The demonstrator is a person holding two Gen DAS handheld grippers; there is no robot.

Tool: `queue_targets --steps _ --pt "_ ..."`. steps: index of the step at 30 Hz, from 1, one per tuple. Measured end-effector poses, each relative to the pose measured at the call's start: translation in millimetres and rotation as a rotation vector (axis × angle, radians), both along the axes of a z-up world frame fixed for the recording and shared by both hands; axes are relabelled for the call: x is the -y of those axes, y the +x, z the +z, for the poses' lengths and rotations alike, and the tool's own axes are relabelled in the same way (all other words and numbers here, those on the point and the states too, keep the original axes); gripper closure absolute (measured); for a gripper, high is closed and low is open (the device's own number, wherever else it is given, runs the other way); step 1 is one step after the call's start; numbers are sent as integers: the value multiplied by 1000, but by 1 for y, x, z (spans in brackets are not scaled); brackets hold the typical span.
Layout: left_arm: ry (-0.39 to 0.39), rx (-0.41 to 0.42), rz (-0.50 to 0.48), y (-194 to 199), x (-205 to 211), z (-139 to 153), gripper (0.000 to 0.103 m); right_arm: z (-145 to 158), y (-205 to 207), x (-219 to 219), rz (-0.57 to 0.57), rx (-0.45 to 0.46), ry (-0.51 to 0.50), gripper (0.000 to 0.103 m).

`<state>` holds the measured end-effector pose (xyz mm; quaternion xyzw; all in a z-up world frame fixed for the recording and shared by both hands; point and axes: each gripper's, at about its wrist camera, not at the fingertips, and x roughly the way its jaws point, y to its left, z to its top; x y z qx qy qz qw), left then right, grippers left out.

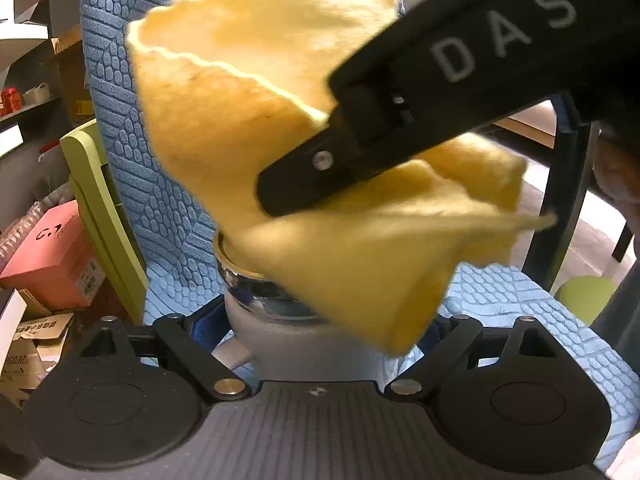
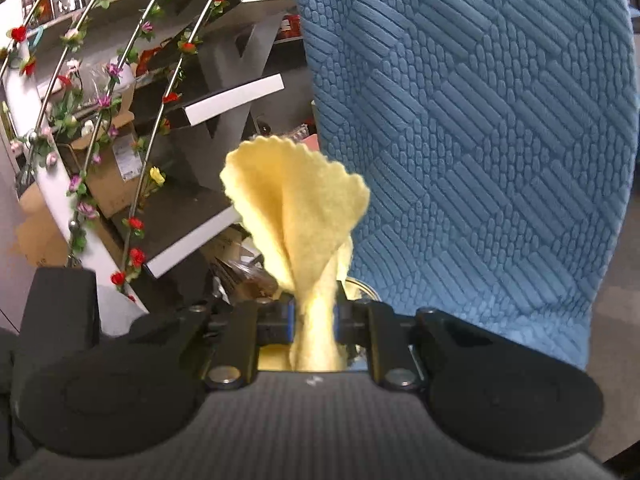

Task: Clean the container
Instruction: 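Push the cloth into the mug opening and wipe inside with the right gripper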

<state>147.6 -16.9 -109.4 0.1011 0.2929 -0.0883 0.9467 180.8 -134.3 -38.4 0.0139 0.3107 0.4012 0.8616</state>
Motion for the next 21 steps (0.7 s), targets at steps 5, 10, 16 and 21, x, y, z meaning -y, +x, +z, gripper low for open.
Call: queue_targets --steps 5,10,16,21 --pt "-2 3 -2 5 -5 -3 11 -3 12 -3 -43 0 11 86" --pt "-12 0 0 8 -9 -6 11 -5 12 -4 9 -42 45 86" --pt "-10 -1 9 -41 40 3 11 -1 15 1 -14 -25 2 86" --pt "-10 3 12 -54 55 4 11 -4 18 -9 -12 -13 12 86"
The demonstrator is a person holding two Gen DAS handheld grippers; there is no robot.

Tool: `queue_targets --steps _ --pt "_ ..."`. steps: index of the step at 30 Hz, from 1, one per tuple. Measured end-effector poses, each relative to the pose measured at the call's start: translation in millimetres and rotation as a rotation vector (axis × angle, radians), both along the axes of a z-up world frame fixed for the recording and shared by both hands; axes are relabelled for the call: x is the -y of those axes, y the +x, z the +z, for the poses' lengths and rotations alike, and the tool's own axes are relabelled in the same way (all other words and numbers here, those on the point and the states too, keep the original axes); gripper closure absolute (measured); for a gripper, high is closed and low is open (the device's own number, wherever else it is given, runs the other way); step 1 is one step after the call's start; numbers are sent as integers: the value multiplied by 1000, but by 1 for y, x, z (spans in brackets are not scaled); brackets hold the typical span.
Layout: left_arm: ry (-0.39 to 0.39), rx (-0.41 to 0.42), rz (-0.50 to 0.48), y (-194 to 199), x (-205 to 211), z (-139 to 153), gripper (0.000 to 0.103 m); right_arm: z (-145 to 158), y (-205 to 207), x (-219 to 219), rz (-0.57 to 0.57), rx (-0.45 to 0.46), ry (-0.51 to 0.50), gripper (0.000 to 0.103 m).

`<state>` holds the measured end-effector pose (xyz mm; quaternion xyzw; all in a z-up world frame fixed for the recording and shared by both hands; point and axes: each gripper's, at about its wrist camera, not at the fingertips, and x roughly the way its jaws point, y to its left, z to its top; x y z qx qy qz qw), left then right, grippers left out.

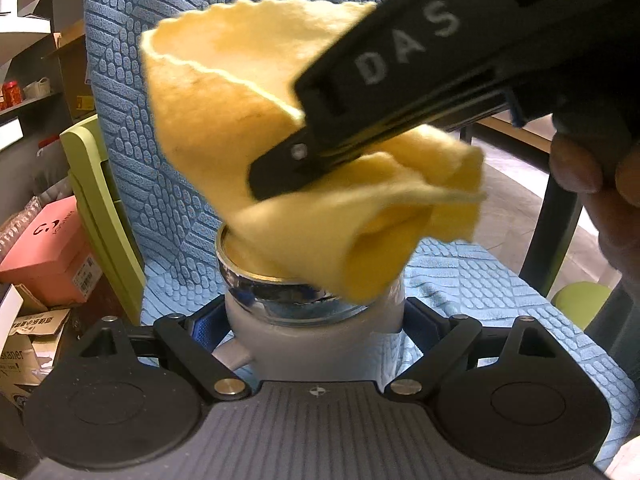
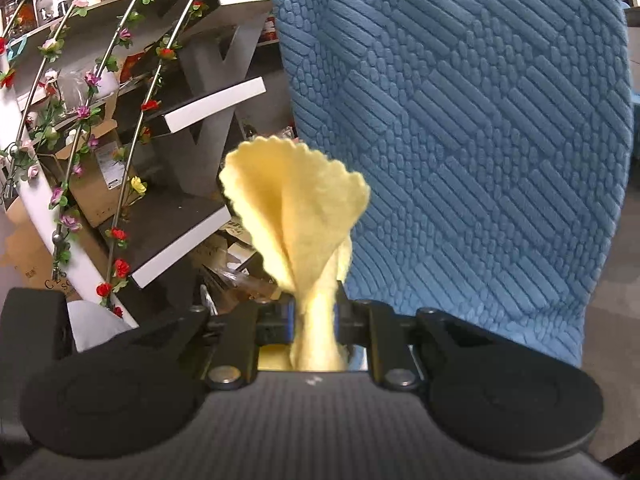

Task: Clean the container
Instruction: 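Push the cloth into the mug opening and wipe inside with the right gripper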

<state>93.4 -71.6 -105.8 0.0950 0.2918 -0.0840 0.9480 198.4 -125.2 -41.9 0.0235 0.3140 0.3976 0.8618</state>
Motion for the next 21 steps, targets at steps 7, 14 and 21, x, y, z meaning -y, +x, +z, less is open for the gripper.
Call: queue_targets --steps 7,14,21 --pt "0 -3 0 -3 -1 2 11 4 -9 8 63 -22 -2 86" --pt "-2 -4 1 9 -3 -1 11 1 1 6 14 -17 10 86" --pt "-2 -4 -3 -6 -9 -1 11 6 -5 14 54 -29 -20 86"
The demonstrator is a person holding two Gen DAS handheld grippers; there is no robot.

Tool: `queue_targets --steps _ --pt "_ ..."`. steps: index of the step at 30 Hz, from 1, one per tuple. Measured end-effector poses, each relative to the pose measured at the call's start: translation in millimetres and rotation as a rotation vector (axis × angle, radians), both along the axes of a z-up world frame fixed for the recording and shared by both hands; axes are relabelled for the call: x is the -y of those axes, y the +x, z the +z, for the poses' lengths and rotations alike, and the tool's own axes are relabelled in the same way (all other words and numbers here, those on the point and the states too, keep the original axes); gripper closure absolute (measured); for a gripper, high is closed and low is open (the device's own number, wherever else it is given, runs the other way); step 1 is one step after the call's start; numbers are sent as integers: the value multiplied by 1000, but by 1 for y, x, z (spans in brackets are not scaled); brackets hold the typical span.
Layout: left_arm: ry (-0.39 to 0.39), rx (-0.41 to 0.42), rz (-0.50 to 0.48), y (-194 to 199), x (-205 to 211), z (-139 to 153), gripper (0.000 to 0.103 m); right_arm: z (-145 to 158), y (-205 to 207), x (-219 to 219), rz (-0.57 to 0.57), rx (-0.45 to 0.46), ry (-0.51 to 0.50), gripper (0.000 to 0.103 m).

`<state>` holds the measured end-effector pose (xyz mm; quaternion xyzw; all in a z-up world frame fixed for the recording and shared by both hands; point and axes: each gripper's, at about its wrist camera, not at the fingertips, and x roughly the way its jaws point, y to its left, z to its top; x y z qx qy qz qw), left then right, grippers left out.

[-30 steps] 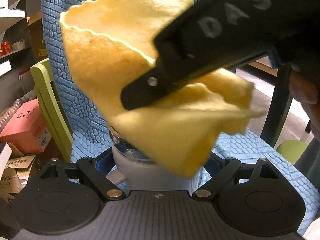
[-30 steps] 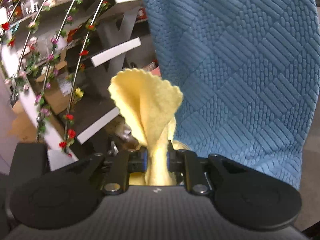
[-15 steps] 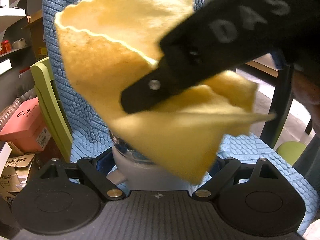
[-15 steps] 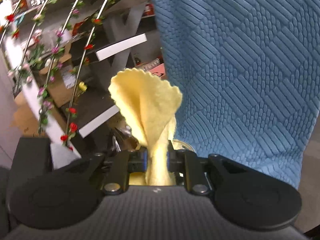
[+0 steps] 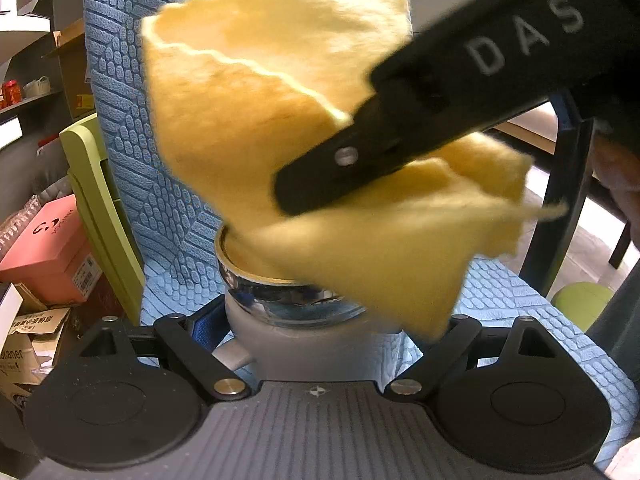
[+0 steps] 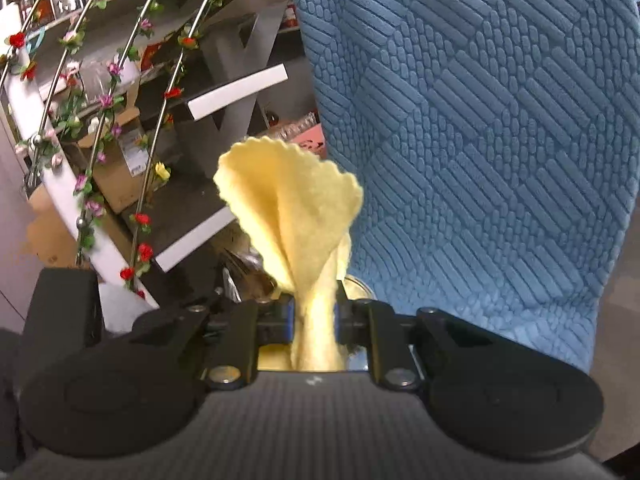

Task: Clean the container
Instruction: 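Push the cloth into the mug opening and wipe inside with the right gripper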

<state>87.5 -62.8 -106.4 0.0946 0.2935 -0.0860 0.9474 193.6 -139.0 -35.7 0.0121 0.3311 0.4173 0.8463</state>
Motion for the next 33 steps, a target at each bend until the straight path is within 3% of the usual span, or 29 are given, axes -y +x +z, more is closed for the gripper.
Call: queue_targets --steps 6,13,18,26,33 --pt "-9 1 0 -15 9 0 11 -3 5 -5 -6 13 -4 86" --pt "-27 -6 9 -3 1 2 11 1 -2 0 32 2 -21 86" --pt "-22 -2 4 -15 6 1 12 1 7 1 -15 8 -31 86" --pt "-20 -1 8 -33 14 2 12 5 -3 -9 55 18 -54 86" --pt "-20 0 5 -55 24 2 12 4 3 -6 14 36 -65 86"
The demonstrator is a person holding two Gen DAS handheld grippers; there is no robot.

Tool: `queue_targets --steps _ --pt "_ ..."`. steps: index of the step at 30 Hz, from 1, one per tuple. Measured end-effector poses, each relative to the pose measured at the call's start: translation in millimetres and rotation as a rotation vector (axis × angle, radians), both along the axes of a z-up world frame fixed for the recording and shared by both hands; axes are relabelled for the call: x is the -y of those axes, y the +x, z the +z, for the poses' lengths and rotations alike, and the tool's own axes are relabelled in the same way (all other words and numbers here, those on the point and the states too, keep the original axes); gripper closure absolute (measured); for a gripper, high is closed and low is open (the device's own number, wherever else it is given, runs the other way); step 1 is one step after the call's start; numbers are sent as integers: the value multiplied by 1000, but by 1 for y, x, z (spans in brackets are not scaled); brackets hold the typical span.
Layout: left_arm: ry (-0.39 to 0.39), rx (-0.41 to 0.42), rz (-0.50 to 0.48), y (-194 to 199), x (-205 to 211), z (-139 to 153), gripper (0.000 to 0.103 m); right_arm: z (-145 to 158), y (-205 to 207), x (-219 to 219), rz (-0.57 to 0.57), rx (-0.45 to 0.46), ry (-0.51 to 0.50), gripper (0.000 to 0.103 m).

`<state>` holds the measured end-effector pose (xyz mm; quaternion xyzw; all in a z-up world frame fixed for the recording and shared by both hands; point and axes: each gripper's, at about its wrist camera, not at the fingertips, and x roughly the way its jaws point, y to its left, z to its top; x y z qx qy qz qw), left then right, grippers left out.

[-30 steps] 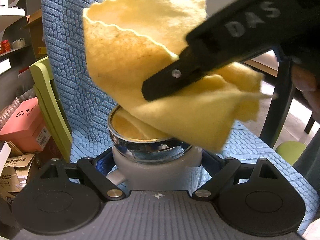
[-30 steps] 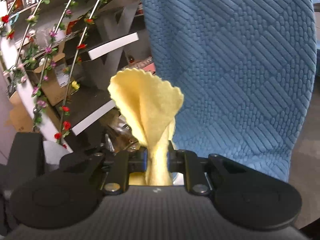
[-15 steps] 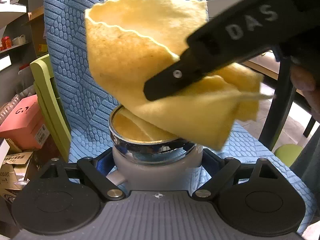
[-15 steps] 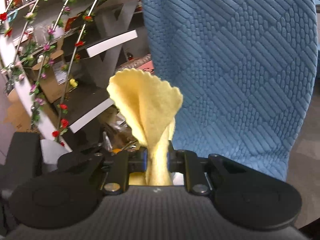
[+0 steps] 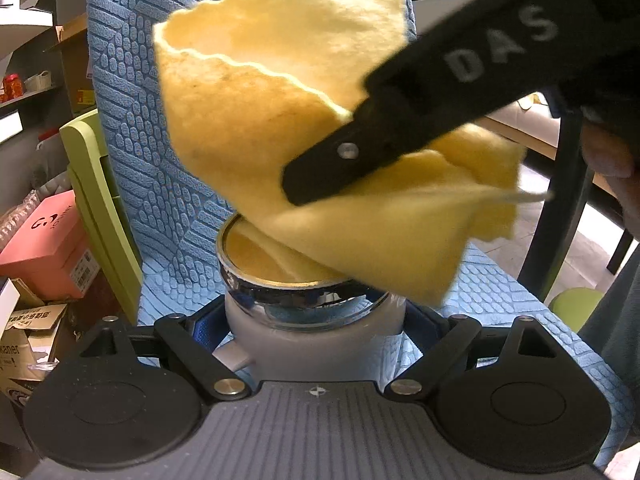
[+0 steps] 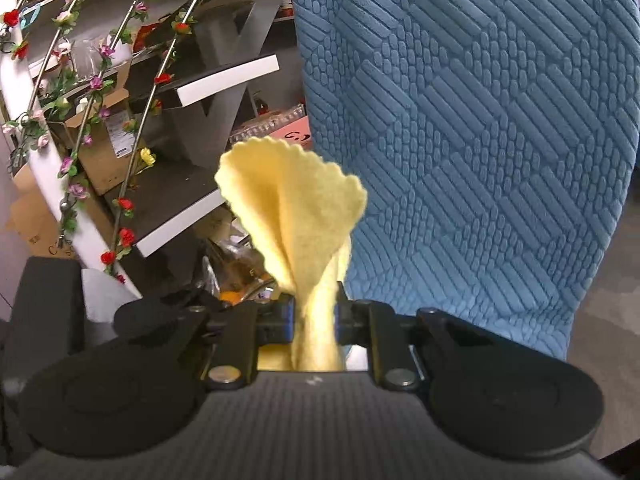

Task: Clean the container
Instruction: 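Push the cloth into the mug opening and wipe inside with the right gripper, then keep wiping inside the mug with the cloth in the right gripper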

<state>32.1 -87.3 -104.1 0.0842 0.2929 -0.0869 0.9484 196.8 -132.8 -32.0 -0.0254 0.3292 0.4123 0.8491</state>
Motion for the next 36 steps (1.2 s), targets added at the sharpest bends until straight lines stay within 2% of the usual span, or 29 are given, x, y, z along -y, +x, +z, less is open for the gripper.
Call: queue_targets --steps 6,8,11,14,16,18,25,28,31,36 --pt "0 -1 -1 -6 1 -2 12 1 -4 -6 71 -22 14 86" --pt "-1 -3 -1 -11 3 -2 12 2 -3 2 53 -39 15 86" --pt "-1 -2 -3 -24 9 -1 12 2 1 5 11 -12 -5 86" --pt "-2 -2 -3 -6 3 -1 12 1 3 -1 13 -1 -4 86" --pt "-5 -7 -3 27 -20 -2 12 0 2 -5 33 -9 6 86" --pt "-6 -8 -2 39 -27 -3 12 1 0 -6 56 -21 7 85" --pt "-7 -8 -4 29 -23 -3 12 2 0 5 23 -19 -1 86" --pt "-7 -9 -4 34 -29 -3 12 0 0 -1 28 2 5 86" --pt "-7 -10 -3 36 -28 -2 12 1 -5 -8 80 16 -1 86" --pt "-5 -11 -3 53 -38 -4 12 2 -5 3 69 -12 8 86"
